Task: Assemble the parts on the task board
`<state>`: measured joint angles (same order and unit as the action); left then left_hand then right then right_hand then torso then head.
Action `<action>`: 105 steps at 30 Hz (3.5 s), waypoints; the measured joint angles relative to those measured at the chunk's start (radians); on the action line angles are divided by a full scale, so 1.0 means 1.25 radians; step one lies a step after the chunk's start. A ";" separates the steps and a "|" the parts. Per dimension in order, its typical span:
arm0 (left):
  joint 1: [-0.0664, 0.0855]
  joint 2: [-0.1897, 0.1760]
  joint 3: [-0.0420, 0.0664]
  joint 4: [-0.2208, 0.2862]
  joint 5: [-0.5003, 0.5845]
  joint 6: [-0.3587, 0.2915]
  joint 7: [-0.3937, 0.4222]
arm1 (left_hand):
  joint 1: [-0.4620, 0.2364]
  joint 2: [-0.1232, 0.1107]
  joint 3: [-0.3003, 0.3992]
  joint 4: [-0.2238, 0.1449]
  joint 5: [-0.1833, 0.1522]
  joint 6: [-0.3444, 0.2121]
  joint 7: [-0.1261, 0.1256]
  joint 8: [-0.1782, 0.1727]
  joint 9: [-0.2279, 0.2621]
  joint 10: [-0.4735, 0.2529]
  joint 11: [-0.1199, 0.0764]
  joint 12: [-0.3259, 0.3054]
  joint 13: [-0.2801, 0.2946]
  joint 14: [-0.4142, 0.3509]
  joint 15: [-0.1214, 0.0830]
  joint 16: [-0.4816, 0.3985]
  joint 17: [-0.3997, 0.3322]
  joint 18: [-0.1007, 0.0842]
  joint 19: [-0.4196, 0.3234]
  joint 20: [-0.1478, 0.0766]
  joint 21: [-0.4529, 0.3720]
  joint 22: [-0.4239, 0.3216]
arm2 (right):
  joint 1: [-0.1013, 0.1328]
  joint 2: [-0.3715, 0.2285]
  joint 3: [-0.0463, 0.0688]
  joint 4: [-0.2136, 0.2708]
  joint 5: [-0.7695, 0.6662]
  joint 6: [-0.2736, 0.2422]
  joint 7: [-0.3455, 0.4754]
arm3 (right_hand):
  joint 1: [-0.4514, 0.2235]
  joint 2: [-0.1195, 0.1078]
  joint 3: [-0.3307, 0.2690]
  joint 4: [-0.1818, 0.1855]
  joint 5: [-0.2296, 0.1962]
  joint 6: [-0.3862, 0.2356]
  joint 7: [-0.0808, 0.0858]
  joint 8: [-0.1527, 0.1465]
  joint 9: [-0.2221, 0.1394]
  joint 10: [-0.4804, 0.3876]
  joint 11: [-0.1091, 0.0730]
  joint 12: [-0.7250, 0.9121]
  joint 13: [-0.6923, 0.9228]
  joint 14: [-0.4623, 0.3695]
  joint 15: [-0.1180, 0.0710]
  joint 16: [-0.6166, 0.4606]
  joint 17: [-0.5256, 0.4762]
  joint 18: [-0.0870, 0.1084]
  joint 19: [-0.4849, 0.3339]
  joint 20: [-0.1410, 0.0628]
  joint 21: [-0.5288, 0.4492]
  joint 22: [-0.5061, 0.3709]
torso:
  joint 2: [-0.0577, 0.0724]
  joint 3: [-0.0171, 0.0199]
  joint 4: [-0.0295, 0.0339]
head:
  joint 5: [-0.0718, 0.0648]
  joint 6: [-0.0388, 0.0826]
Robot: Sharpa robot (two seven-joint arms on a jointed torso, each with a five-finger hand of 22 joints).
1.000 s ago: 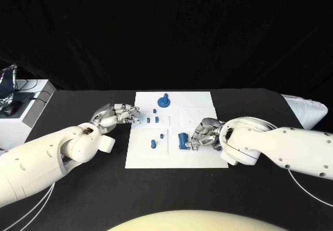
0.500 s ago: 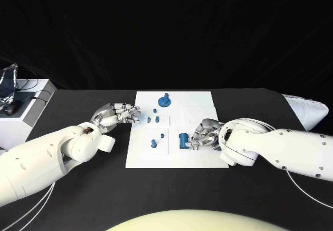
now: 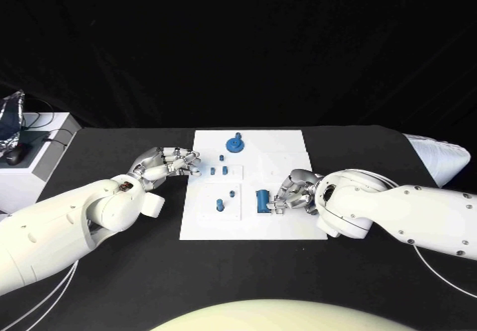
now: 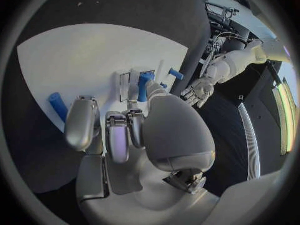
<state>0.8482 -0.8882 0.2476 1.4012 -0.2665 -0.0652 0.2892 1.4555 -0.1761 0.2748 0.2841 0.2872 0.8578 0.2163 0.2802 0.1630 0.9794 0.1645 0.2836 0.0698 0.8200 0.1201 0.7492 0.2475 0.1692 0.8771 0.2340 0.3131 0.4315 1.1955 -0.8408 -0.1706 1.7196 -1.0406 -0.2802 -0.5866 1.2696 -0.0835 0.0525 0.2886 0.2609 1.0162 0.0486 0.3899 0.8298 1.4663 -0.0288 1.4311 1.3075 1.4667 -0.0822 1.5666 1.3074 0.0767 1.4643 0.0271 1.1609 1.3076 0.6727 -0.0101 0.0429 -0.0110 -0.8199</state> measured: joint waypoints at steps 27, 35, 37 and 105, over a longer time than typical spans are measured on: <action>0.000 -0.002 0.000 0.001 0.014 0.008 0.012 | -0.010 -0.004 -0.020 0.000 -0.031 -0.003 -0.006 0.000 -0.005 0.023 -0.009 0.003 0.003 0.000 0.000 -0.018 0.003 0.000 0.006 0.000 -0.014 -0.006 | 0.045 -0.155 0.005 -0.040 0.041 0.125 0.013 | 0.003 -0.003 0.036 0.000 -0.001 -0.025 0.023 -0.072 -0.043 0.000 0.017 0.080 0.000 0.000 0.012 0.000 0.000 0.000 0.000 0.006 0.023 0.000 | -0.002 -0.0012 -0.0029 | -0.023 0.006; 0.000 -0.001 0.000 0.003 0.018 0.010 0.013 | -0.010 -0.004 -0.022 -0.002 -0.031 -0.003 -0.006 0.000 -0.005 0.023 -0.009 0.003 0.002 0.000 0.000 -0.018 0.004 0.000 0.006 0.000 -0.014 -0.007 | 0.032 -0.148 0.000 -0.036 -0.009 0.163 -0.018 | -0.023 -0.017 0.035 0.000 -0.005 -0.020 0.023 -0.077 -0.043 0.000 0.017 0.077 0.000 0.000 0.012 0.000 0.000 0.000 0.000 0.006 0.023 0.000 | -0.001 -0.0011 -0.0020 | -0.025 0.005; 0.000 -0.001 0.000 0.002 0.019 0.011 0.014 | -0.010 -0.004 -0.022 -0.002 -0.031 -0.003 -0.006 0.000 -0.005 0.023 -0.009 0.003 0.002 0.000 0.000 -0.018 0.004 0.000 0.006 0.000 -0.014 -0.007 | 0.030 -0.146 0.000 -0.034 -0.013 0.163 -0.023 | -0.031 -0.024 0.030 0.004 -0.009 -0.020 0.023 -0.077 -0.042 0.000 0.017 0.077 0.000 0.000 0.012 0.000 0.000 0.000 0.000 0.006 0.023 0.000 | -0.001 -0.0012 -0.0020 | -0.025 0.004; -0.003 -0.005 0.000 -0.003 -0.003 0.017 0.003 | -0.010 -0.003 -0.024 -0.004 -0.031 -0.006 -0.003 0.000 -0.007 0.017 -0.003 -0.006 0.001 0.000 0.000 -0.024 0.004 0.000 0.012 0.000 -0.017 -0.008 | 0.008 -0.096 -0.004 0.000 0.055 0.075 -0.039 | -0.041 -0.068 0.382 -0.052 0.111 -0.026 0.033 -0.102 0.040 0.000 0.029 0.079 0.000 -0.003 0.015 0.000 0.000 -0.012 0.003 0.009 0.040 0.000 | -0.001 -0.0014 -0.0021 | -0.011 -0.002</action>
<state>0.8440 -0.8943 0.2478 1.3977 -0.2699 -0.0438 0.2934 1.4433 -0.1805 0.2442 0.2785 0.2479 0.8505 0.2127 0.2802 0.1542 1.0008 0.1612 0.2755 0.0706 0.8200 0.1201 0.7190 0.2530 0.1693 0.8916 0.2341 0.2913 0.4215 1.2057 -0.9605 -0.1753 1.7192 -0.9714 -0.1864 -0.6348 1.2179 -0.1690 0.5297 0.2240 0.3997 0.9834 0.0893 0.2630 0.8795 1.4661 0.0071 1.5295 1.3074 1.4631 -0.0638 1.5666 1.3073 0.0613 1.4679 0.0381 1.2113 1.3076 0.6711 -0.0118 0.0403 -0.0250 -0.8220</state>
